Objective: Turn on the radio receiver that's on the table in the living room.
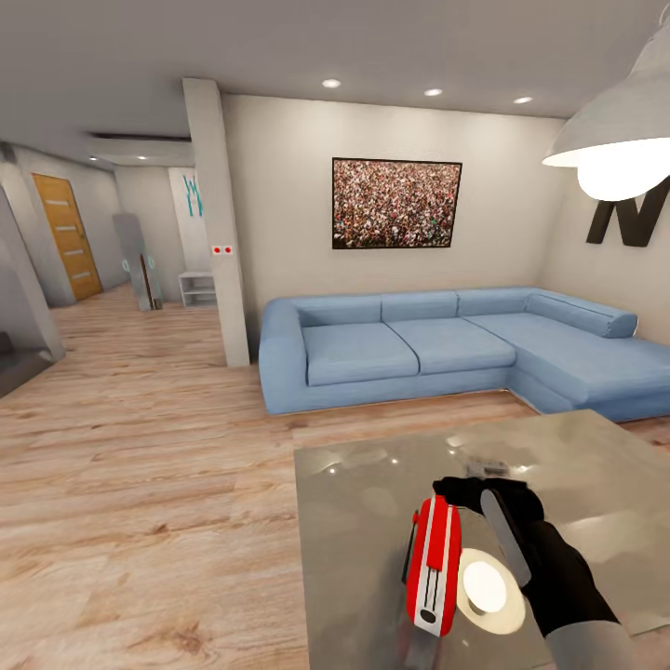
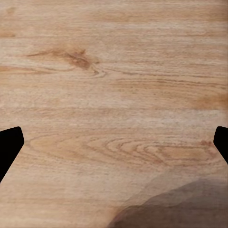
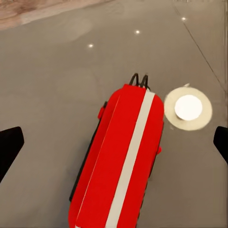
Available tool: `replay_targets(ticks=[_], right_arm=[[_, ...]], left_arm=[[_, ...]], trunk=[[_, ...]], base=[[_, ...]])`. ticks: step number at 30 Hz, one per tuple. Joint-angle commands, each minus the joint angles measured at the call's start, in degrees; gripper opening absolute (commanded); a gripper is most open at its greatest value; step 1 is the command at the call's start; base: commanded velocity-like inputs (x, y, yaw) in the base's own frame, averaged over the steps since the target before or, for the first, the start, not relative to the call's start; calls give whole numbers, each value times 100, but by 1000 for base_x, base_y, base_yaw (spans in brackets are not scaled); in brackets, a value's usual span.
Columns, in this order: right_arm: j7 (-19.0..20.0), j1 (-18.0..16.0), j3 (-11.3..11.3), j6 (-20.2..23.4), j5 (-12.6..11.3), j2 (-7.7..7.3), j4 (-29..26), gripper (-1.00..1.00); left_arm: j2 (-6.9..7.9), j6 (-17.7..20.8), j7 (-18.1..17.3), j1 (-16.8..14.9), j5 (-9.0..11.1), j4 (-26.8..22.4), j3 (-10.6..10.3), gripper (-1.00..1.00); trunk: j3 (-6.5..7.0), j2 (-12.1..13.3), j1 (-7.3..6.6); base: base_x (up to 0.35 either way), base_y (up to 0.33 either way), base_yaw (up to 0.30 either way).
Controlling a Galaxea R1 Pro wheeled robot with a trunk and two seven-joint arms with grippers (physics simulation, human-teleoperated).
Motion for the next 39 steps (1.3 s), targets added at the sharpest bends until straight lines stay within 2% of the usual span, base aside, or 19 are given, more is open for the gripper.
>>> replay_targets(ticks=[1,5,7,10,12,19,23,24,27,31,39], right_arm=[[-16,-33,0,-1,-1,2,33,100],[-197,-187,-3,-5,-3,8,156,100],[-467,-326,-8,-22,-7,17,408,100],[-652,-469,-13,-129,-11,50,723,100],[-757,-551,-10,-276,-12,101,913,100],[-945,-682,-3,-364,-5,256,1290,100],[-963,-717,7,-393,3,357,1595,100],[-957,-723,87,-398,14,447,1652,100],[-956,-726,334,-406,22,537,1688,100],[-956,-727,460,-411,9,572,1703,100],[-963,-727,484,-419,11,579,1707,100]], left_arm=[[-2,0,0,0,-2,0,0,100],[-11,0,-1,0,-7,0,-6,100],[-10,1,-1,0,-8,0,-8,100],[-8,1,-1,0,-8,0,-9,100],[-12,1,-1,0,-8,0,-10,100],[-24,1,-1,0,-8,0,-10,100],[-38,-7,-11,0,-8,0,-15,100],[-44,-15,-16,0,-8,0,-17,100],[-40,-18,-15,0,-8,0,-18,100],[-13,-11,-4,0,-8,0,-14,100],[1,3,3,0,-8,0,-10,100]], trunk=[[0,0,0],[0,0,0],[0,0,0],[0,0,0],[0,0,0],[0,0,0],[0,0,0],[0,0,0],[0,0,0],[0,0,0],[0,0,0]], base=[[0,0,0],[0,0,0],[0,0,0],[0,0,0],[0,0,0],[0,0,0],[0,0,0],[0,0,0],[0,0,0],[0,0,0],[0,137,0]])
